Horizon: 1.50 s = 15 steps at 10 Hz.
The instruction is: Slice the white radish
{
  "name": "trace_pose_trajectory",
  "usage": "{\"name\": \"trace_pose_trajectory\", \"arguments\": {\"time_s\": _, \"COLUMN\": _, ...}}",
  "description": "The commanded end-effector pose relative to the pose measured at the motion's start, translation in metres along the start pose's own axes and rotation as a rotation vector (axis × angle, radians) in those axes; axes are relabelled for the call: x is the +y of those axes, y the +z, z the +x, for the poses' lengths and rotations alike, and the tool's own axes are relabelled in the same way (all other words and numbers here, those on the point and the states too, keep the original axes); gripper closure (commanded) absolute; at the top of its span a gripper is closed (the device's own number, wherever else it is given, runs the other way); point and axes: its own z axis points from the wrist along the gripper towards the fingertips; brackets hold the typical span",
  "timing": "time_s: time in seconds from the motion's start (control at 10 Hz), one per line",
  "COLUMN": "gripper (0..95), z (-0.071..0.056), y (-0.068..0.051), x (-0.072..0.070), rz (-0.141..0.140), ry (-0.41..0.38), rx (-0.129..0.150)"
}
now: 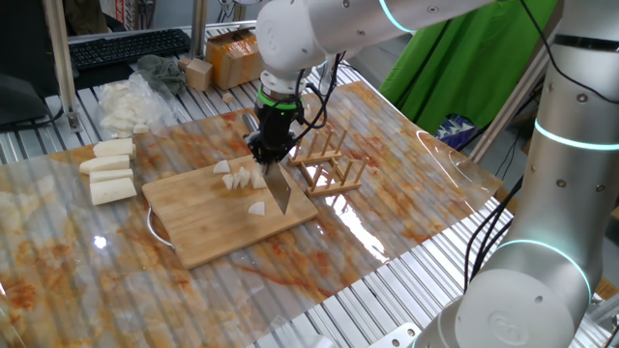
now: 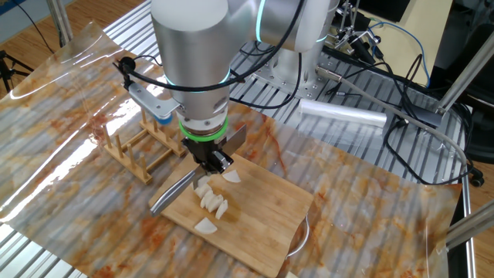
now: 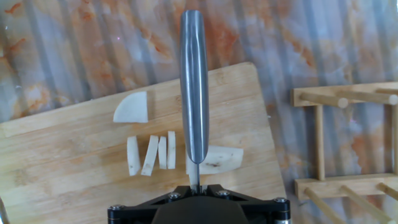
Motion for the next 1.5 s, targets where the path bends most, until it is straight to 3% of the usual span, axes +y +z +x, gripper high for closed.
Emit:
{"name": "trace_pose_trajectory", "arguments": {"time_s": 0.1, "gripper": 95.0, "z": -0.001, "y": 0.002, "x": 0.0, "rz": -0.001, "ry": -0.001, "rx": -0.001}}
{"name": "trace_pose_trajectory", "arguments": {"time_s": 0.3, "gripper": 95.0, "z": -0.003, "y": 0.019, "x": 0.002, "rz": -0.011, "ry": 0.0, "rx": -0.002}}
{"name": "trace_pose_trajectory", "arguments": {"time_s": 0.4, "gripper": 95.0, "z": -0.004, "y": 0.033, "x": 0.004, "rz": -0.032, "ry": 0.006, "rx": -0.013}}
{"name": "trace_pose_trajectory", "arguments": {"time_s": 0.5, "gripper": 95.0, "z": -0.005, "y": 0.043, "x": 0.005, "rz": -0.037, "ry": 0.005, "rx": -0.034}}
{"name": "trace_pose_trajectory", "arguments": {"time_s": 0.6, "gripper": 95.0, "z": -0.005, "y": 0.045, "x": 0.005, "rz": -0.038, "ry": 0.006, "rx": -0.034}}
{"name": "trace_pose_trajectory", "arguments": {"time_s": 0.8, "gripper": 95.0, "z": -0.004, "y": 0.039, "x": 0.005, "rz": -0.031, "ry": 0.011, "rx": -0.027}}
{"name": "trace_pose_trajectory", "arguments": {"time_s": 0.9, "gripper": 95.0, "z": -0.003, "y": 0.035, "x": 0.006, "rz": -0.051, "ry": 0.023, "rx": -0.016}}
{"name": "trace_pose_trajectory", "arguments": {"time_s": 1.2, "gripper": 95.0, "z": -0.001, "y": 0.03, "x": 0.008, "rz": -0.04, "ry": 0.024, "rx": -0.014}}
{"name": "trace_pose_trajectory", "arguments": {"time_s": 1.5, "gripper": 95.0, "z": 0.004, "y": 0.008, "x": 0.004, "rz": -0.028, "ry": 0.022, "rx": 0.005}}
